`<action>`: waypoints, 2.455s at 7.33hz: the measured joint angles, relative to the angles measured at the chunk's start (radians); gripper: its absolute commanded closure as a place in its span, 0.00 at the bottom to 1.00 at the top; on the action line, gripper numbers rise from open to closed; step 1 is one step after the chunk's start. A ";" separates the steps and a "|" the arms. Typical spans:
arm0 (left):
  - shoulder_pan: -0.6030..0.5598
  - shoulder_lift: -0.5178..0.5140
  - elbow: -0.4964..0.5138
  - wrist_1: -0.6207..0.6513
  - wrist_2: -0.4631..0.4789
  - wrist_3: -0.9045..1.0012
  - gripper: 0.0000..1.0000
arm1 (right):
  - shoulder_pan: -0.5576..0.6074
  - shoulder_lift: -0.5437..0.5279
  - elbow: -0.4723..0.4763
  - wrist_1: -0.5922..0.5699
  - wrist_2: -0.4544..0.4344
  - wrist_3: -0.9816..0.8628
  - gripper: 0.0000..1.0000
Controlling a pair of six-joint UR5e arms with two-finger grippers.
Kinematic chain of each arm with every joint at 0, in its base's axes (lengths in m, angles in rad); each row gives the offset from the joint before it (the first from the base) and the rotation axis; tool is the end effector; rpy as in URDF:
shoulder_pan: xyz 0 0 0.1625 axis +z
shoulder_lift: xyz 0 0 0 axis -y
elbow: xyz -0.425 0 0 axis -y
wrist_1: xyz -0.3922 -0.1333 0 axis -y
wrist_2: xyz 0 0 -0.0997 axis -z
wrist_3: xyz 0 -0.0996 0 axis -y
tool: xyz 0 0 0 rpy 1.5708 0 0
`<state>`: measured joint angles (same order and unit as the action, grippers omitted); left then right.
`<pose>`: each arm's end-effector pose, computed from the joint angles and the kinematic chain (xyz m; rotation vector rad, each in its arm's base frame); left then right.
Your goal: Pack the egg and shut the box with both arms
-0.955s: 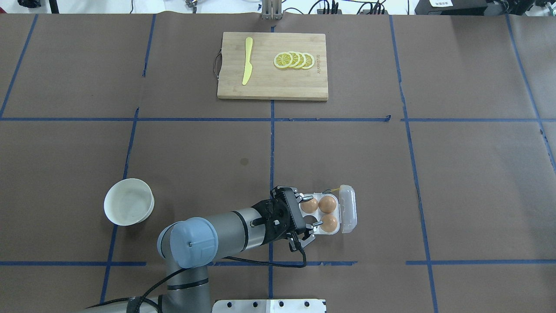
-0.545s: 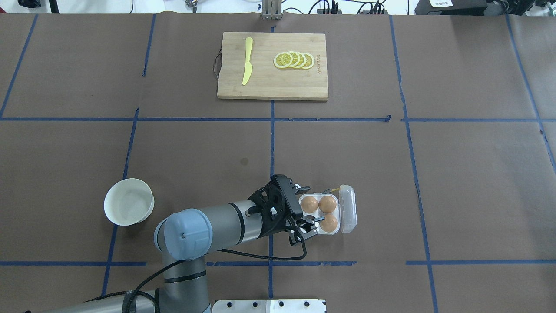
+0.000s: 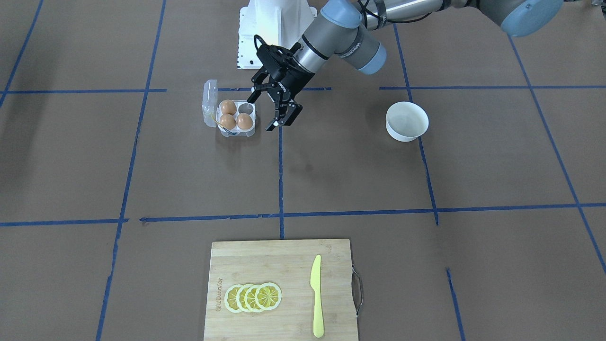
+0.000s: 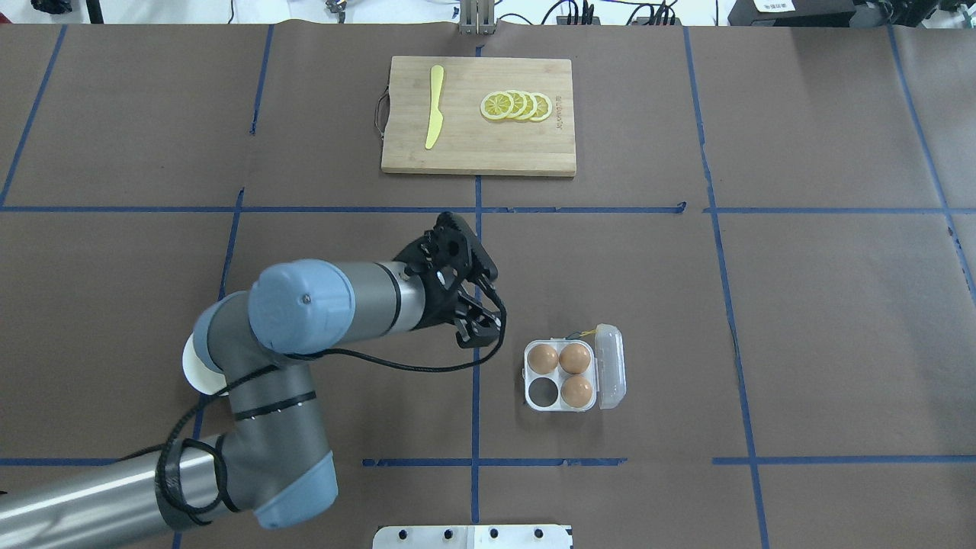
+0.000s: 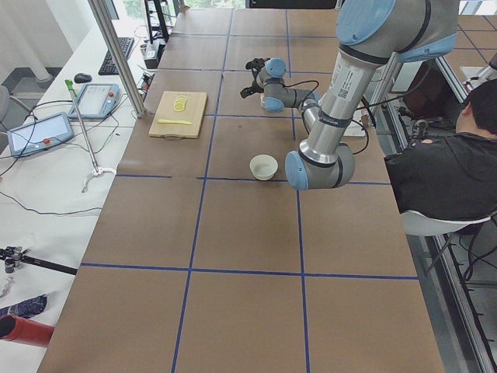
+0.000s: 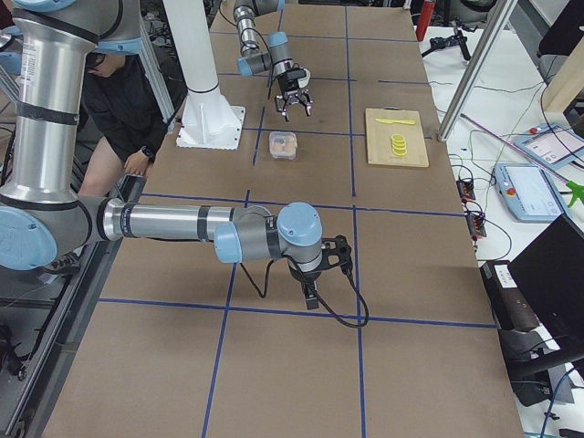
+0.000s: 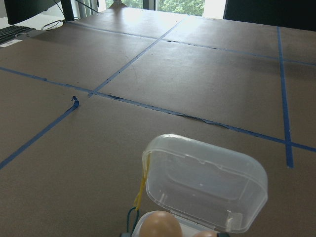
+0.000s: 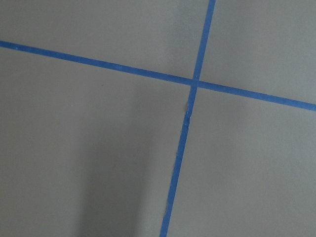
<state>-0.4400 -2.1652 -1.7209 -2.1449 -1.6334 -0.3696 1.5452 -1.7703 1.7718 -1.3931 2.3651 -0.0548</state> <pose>0.5318 -0.3908 0.1771 0.9505 0.9604 0.6864 0.0515 -0.4200 0.6294 0.1814 -0.7902 -0.1471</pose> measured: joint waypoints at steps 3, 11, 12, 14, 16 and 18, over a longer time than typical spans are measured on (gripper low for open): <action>-0.289 0.063 -0.175 0.441 -0.149 0.017 0.00 | 0.000 -0.003 0.000 0.000 0.000 0.000 0.00; -1.031 0.485 0.010 0.573 -0.517 0.502 0.00 | 0.001 0.000 0.015 0.001 0.004 -0.001 0.00; -1.093 0.541 0.034 0.571 -0.576 0.538 0.00 | 0.000 0.005 0.027 0.003 0.003 -0.001 0.00; -1.158 0.626 0.034 0.595 -0.682 0.575 0.00 | -0.005 0.010 0.058 0.001 0.033 0.005 0.00; -1.168 0.642 0.032 0.645 -0.718 0.581 0.00 | -0.037 0.013 0.068 0.012 0.195 0.068 0.00; -1.169 0.642 0.031 0.653 -0.725 0.582 0.00 | -0.137 0.015 0.098 0.111 0.180 0.223 0.13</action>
<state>-1.6088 -1.5236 -1.6899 -1.4923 -2.3581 0.2122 1.4084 -1.7549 1.8696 -1.2826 2.5452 0.1680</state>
